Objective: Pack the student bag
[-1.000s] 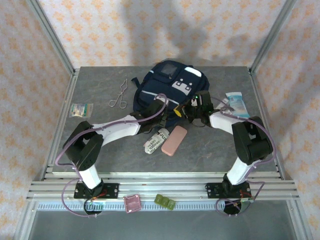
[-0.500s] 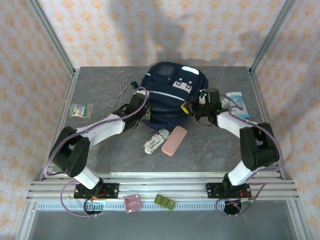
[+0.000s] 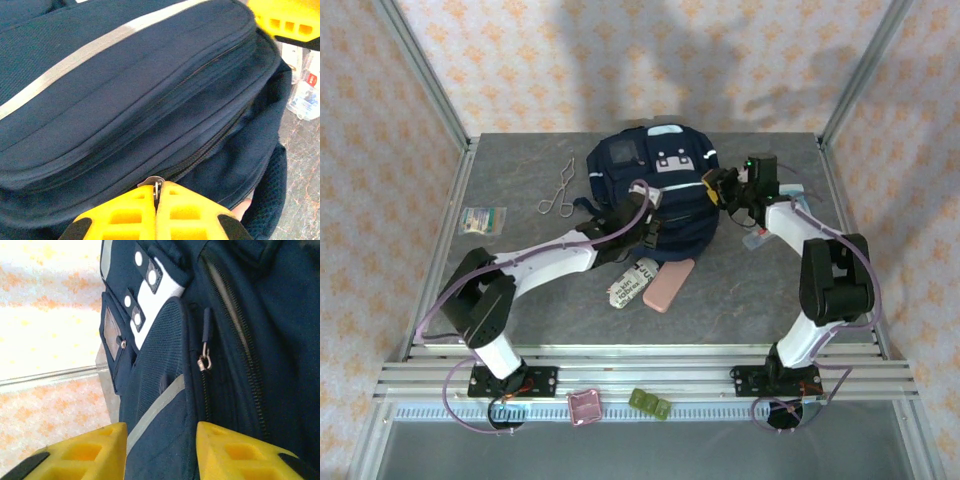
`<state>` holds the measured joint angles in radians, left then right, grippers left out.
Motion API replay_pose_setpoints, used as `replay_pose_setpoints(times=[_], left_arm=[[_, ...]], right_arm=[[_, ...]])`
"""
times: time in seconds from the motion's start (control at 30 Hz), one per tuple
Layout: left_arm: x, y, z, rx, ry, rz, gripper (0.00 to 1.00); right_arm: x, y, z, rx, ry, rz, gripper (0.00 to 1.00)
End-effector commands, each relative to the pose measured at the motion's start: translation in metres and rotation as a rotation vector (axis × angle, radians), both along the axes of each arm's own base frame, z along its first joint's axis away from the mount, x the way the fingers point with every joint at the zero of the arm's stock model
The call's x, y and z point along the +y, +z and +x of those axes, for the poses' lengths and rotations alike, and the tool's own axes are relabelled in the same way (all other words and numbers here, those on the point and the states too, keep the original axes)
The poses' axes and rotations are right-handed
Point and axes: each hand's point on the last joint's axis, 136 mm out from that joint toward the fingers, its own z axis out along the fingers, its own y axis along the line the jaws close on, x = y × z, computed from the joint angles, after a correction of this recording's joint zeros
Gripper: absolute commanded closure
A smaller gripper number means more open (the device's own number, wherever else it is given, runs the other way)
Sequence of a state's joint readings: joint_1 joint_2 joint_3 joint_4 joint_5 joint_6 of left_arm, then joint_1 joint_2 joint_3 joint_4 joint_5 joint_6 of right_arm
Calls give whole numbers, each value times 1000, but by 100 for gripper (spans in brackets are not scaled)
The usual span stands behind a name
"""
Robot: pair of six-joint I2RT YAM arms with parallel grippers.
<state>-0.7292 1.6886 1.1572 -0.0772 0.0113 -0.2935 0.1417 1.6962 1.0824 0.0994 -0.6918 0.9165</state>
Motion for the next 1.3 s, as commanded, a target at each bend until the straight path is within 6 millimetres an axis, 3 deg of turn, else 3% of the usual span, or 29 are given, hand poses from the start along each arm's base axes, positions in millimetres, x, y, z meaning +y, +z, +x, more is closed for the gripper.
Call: replay_pose_setpoints(times=[0.0,0.13,0.33,0.47,0.7,0.83,1.03,1.17,1.27], left_arm=[[-22,30,12,-65,-4,-103,100],[-23,29,12,-65,4,-109,100],[-20,27,10,-62,8,-103,100],[-20,27,11,-66,10,-104,100],[-18,25,10,-64,9,-85,100],[-18,23,9,-59,5,-88,100],[-22,20,4,-47,-19,-108,100],[-22,5,-1,-22,-25,-82,100],[-12,-6,-2,-14,3,-45,100]], right_arm=[[36,11,-19,-26,79,91,59],[56,1,-36,12,114,113,58],[40,10,-56,-3,74,20,57],[39,12,-75,15,78,52,54],[78,0,-98,71,165,153,50],[87,-9,-94,97,160,208,50],[89,-24,-66,138,72,244,53],[93,-38,-54,205,3,360,62],[87,-41,-50,208,-65,387,91]])
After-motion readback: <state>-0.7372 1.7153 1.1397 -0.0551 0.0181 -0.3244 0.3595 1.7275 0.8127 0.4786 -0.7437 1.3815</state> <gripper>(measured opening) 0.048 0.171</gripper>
